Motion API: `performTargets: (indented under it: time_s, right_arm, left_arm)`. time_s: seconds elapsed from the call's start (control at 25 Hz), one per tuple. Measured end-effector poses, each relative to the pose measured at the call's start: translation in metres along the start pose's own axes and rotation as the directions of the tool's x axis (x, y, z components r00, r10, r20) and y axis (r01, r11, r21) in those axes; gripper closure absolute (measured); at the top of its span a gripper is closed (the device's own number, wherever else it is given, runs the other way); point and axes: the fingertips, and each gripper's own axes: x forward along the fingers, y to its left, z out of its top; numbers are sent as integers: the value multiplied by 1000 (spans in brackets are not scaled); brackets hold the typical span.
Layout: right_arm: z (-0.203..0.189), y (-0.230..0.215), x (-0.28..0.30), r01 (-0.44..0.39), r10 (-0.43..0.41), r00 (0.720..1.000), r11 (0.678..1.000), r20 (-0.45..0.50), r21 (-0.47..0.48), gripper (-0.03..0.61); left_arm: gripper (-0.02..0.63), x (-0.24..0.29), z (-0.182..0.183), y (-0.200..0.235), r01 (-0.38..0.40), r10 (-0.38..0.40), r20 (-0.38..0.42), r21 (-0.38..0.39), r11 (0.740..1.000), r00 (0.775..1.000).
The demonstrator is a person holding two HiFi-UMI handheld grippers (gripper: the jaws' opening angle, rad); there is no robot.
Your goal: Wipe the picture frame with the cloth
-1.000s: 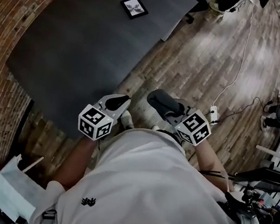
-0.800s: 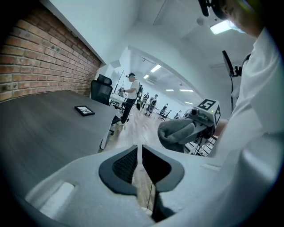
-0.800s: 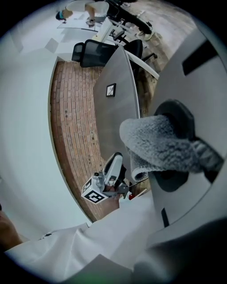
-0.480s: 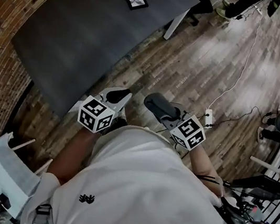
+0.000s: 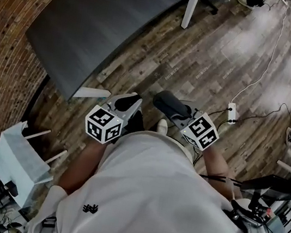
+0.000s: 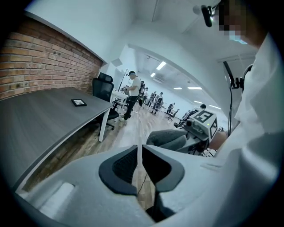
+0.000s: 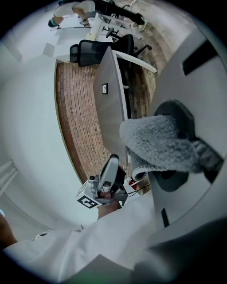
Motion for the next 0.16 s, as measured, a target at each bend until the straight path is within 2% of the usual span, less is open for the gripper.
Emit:
performTargets:
  time_s: [0.16]
  right_arm:
    - [-20,4,-5,-30,30,1000,1000,-7,-10,491]
  left_arm:
    - [571,-3,-18,-15,-37,37,-4,-29,999,999]
